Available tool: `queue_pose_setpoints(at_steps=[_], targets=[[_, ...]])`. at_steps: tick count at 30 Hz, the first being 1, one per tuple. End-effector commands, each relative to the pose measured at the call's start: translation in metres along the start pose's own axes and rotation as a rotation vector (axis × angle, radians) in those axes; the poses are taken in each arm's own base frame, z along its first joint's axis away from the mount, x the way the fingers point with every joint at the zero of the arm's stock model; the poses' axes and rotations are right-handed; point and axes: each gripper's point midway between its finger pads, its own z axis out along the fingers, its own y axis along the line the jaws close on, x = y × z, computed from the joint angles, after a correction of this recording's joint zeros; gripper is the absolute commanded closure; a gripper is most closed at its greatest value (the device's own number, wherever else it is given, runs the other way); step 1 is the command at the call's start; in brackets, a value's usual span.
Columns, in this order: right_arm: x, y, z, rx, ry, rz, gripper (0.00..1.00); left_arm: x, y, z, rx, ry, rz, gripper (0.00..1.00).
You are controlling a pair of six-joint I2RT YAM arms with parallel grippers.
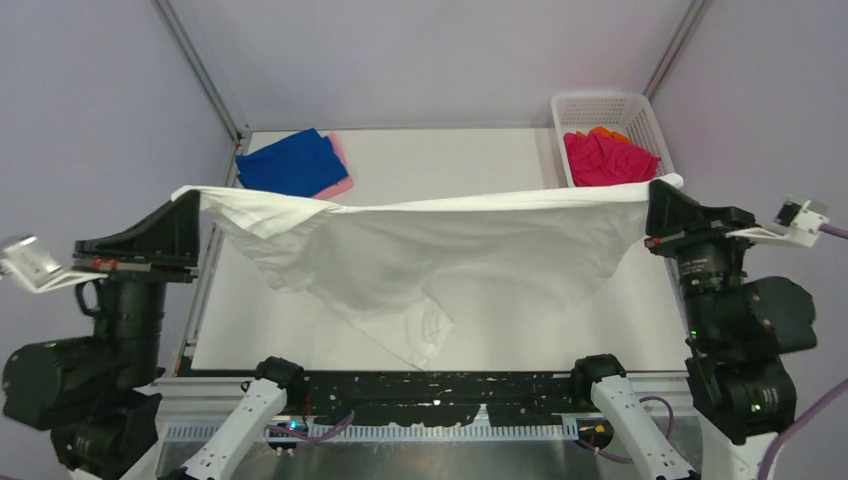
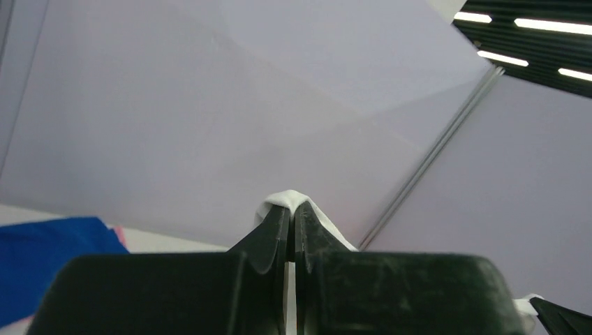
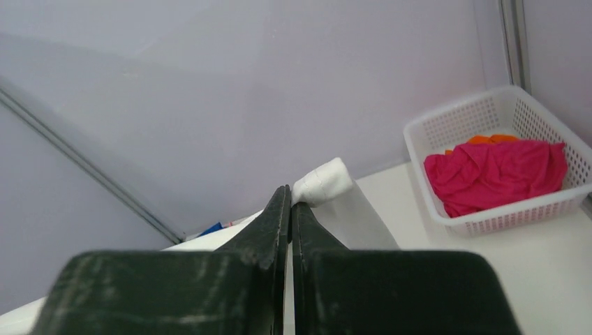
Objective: Fold and stack the t-shirts
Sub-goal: Flatten out the tshirt
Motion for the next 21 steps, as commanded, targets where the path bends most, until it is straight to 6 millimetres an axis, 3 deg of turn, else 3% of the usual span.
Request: queue_pose_setpoints(at_steps=[1,6,9,12,15,17,21], targets=[[-0.049,0.025,-0.035,-0.086,-0.08,-0.034,0.95,-0.068,-0.031,-0.016,0.078,-0.142,0.075,1.0],[-0.096,0.044,-0.08,-0.157,-0.169,-0.034,0.95,-0.12,-0.062,-0.041,0.163,-0.223,0.1,1.0],[-0.109,0.049,-0.097,-0.185,-0.199,-0.03,0.95,-0.144,-0.08,-0.056,0.232,-0.273,0.102,1.0],[-0.118,0.053,-0.104,-0.198,-0.221,-0.029,0.95,-0.156,-0.087,-0.056,0.241,-0.299,0.115,1.0],[-0.116,0.053,-0.098,-0.19,-0.207,-0.035,0.95,-0.155,-0.082,-0.043,0.207,-0.299,0.131,1.0],[-0.106,0.049,-0.083,-0.166,-0.178,-0.041,0.95,-0.143,-0.073,-0.024,0.158,-0.275,0.147,1.0],[-0.077,0.036,-0.04,-0.092,-0.112,-0.058,0.95,-0.1,-0.033,0.036,-0.027,-0.201,0.21,1.0]])
